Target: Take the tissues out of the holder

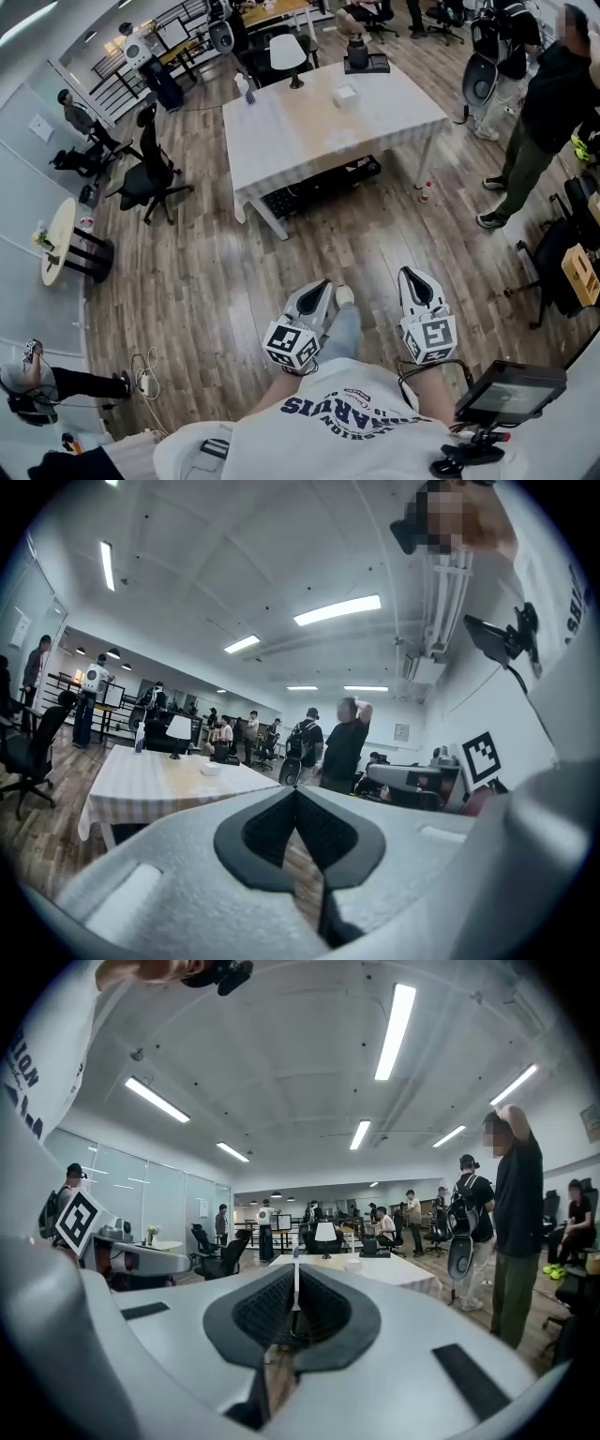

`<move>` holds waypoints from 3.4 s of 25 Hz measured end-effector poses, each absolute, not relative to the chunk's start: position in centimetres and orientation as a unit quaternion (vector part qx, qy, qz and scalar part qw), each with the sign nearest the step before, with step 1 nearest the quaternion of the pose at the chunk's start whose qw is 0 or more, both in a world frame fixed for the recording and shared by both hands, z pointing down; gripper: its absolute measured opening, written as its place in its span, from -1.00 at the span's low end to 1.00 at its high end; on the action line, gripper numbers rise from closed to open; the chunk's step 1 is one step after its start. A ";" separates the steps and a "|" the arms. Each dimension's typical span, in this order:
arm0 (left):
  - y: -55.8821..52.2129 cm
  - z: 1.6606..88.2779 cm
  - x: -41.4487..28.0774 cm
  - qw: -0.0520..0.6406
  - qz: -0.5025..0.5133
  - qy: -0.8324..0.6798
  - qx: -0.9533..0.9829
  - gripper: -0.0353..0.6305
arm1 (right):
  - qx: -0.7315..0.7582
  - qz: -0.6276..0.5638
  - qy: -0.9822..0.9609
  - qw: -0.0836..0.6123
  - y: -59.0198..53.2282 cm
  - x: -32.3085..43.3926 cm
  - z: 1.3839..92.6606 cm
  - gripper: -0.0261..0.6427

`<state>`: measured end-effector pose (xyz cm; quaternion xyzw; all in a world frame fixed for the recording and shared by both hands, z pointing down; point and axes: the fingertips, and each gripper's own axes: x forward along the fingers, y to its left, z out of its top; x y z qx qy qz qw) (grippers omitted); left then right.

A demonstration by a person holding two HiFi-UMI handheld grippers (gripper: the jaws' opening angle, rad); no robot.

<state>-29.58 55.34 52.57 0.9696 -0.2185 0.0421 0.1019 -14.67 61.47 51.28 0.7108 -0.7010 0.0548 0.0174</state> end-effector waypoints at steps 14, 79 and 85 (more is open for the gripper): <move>25.1 53.1 -20.8 0.121 0.012 -0.249 0.961 -0.89 | 0.704 0.043 -0.706 0.062 33.1 -4.8 48.6 -0.90; -25.7 51.1 2.9 0.144 0.032 -0.466 0.872 -0.89 | 0.595 0.089 -0.795 0.079 -26.2 23.3 51.8 -0.90; -27.0 48.8 3.1 0.121 0.001 -0.456 0.882 -0.89 | 0.609 0.069 -0.786 0.088 -26.4 23.6 50.7 -0.90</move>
